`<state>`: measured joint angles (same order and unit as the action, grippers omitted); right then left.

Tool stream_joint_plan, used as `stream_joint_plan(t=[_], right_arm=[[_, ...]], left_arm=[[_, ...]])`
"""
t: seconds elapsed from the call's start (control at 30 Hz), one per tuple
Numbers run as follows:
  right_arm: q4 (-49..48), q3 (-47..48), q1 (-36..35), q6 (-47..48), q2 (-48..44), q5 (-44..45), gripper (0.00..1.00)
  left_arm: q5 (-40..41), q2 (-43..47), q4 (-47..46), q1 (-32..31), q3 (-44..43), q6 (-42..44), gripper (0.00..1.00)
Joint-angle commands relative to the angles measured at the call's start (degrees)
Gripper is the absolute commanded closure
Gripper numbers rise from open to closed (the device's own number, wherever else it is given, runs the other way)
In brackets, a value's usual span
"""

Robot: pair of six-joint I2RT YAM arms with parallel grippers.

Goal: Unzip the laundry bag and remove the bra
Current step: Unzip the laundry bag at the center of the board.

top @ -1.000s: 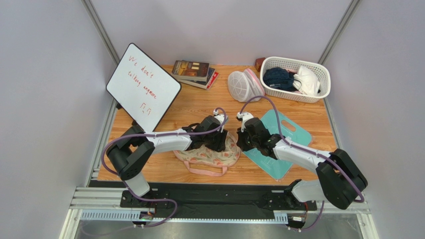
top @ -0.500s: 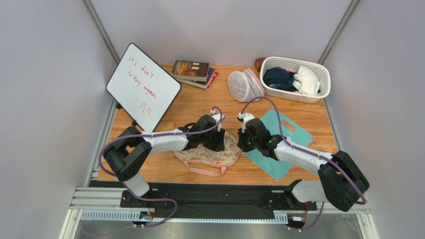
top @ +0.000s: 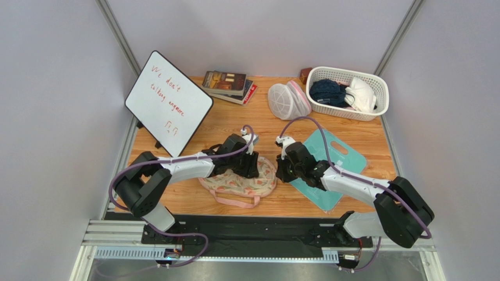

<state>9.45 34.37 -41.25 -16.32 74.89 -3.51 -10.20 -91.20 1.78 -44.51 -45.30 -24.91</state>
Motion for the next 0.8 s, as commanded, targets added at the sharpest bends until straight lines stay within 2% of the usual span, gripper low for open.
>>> stream_joint_plan(t=[0.0, 0.17, 0.4, 0.63, 0.73, 0.77], right_arm=[[2.8, -1.8, -1.9, -2.6, -1.9, -3.6, 1.00], [6.4, -1.7, -2.5, -2.5, -2.5, 0.4, 1.00], [5.6, -1.1, -2.5, -2.6, -2.6, -0.4, 1.00], [5.4, 3.8, -1.8, -0.8, -1.6, -0.6, 1.00], [2.9, 5.0, 1.2, 0.2, -0.6, -4.6, 0.94], [1.7, 5.3, 2.0, 0.8, 0.2, -7.9, 0.85]], left_arm=[[5.5, -1.5, 6.0, 3.0, 1.5, -0.8, 1.00], [4.6, -0.4, 6.5, 4.6, 1.2, 0.2, 1.00], [3.1, 3.3, 6.5, 5.5, 2.9, 2.8, 1.00], [-5.3, 3.6, 6.3, 5.4, 3.4, 7.9, 1.00], [-9.4, 3.8, 7.0, 5.8, 3.6, 10.8, 1.00], [-10.4, 3.9, 7.0, 6.4, 3.7, 11.5, 1.00]])
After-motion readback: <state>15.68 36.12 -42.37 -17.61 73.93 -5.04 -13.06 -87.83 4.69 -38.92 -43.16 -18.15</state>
